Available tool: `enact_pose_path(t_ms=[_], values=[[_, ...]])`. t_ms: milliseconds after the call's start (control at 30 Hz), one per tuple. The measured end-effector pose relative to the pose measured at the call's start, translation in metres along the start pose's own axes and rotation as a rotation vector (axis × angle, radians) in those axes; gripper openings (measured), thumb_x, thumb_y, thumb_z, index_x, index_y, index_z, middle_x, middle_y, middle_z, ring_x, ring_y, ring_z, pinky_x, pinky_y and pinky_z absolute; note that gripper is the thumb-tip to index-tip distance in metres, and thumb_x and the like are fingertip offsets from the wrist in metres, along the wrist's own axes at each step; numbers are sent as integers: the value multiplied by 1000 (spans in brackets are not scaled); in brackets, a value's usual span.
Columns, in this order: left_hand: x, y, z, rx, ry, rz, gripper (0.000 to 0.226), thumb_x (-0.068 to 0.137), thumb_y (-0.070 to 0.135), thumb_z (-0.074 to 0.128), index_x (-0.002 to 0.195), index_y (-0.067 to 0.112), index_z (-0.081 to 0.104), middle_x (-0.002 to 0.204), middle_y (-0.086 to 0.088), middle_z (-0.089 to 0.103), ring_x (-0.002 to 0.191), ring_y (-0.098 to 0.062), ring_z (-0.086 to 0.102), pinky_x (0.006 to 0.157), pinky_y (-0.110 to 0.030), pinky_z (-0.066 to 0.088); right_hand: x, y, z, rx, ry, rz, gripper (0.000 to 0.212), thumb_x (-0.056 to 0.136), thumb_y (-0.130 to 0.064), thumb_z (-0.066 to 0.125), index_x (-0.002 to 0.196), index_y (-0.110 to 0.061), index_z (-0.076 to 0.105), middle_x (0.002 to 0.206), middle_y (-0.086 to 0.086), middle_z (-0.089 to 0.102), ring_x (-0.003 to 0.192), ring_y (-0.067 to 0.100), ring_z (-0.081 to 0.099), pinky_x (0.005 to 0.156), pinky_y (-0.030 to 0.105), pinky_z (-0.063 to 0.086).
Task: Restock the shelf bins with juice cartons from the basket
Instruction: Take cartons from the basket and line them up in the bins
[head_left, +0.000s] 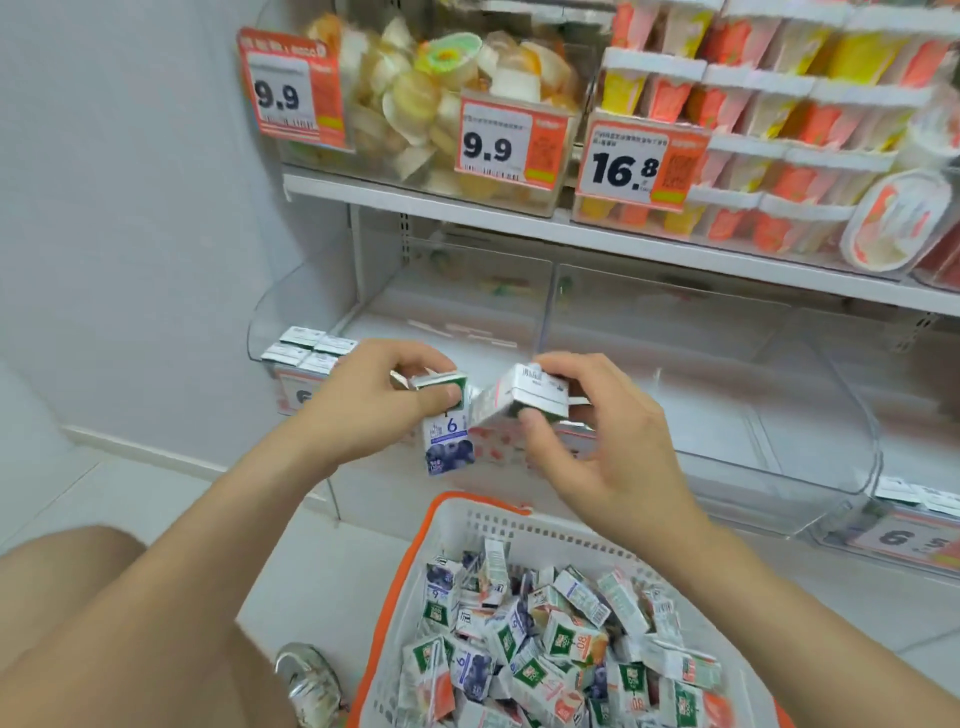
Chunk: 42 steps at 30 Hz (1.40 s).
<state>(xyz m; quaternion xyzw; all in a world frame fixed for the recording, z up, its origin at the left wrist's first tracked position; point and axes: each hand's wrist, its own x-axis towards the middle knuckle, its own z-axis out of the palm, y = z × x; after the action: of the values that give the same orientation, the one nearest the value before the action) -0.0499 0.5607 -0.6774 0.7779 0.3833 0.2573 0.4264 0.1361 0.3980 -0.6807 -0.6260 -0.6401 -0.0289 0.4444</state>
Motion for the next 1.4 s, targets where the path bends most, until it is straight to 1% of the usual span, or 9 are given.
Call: enact_pose_path(t_ms=[133,267,367,500,667,800,933,1233,1400], values=[[8,-7,-26,2,237,-39,16,90,34,77,106,35,74,94,-4,74,78,-25,73,77,-43,61,52,-5,49,-31,43,8,35,96,-19,70,129,-16,58,120,-3,58,106,9,56,92,26,47],[13,-13,-38,-85,346,-78,16,103,11,62,106,25,68,88,-14,70,50,-15,71,49,-29,59,100,3,92,-159,-162,172,36,101,-24,64,134,-17,54,128,5,52,112,24,55,92,34,44],[16,-19,-40,-173,323,-98,19,105,9,59,110,25,68,103,-22,69,56,-37,75,58,-49,65,125,17,117,-215,-351,326,39,99,-26,67,135,-13,59,130,11,61,122,31,56,91,35,44],[24,-28,-39,-89,350,-84,16,101,15,67,116,20,71,100,-9,68,61,-16,74,57,-30,60,139,25,134,-184,-500,421,41,93,-37,75,129,-17,67,124,10,65,121,28,56,95,35,48],[28,-29,-33,-133,295,-118,19,93,24,78,112,25,76,97,6,70,90,-22,72,73,-39,60,138,29,130,-320,-704,316,25,100,-18,48,79,-17,61,83,11,63,88,36,59,80,40,51],[26,-18,-21,-226,276,-85,12,92,23,80,101,30,76,101,1,75,89,-25,77,78,-52,64,124,13,100,-220,-507,170,38,106,-15,38,132,-15,65,126,10,70,125,33,56,102,44,49],[20,4,-3,-381,160,-40,21,90,28,83,109,27,75,104,-1,79,93,-25,78,69,-38,62,84,-2,42,39,-338,139,41,105,-28,45,145,-27,57,124,-8,69,107,6,65,89,22,52],[11,76,88,-640,-73,-20,34,86,7,83,118,7,72,104,-11,80,96,-25,79,77,-25,61,25,54,-61,302,-165,392,28,99,-28,60,127,-30,62,104,1,70,87,25,76,77,57,61],[8,104,142,-548,-125,57,32,86,10,84,116,11,74,103,-5,81,100,-20,78,83,-28,62,3,78,-107,363,-154,502,16,105,-24,61,117,-22,70,103,4,76,88,20,76,71,37,61]])
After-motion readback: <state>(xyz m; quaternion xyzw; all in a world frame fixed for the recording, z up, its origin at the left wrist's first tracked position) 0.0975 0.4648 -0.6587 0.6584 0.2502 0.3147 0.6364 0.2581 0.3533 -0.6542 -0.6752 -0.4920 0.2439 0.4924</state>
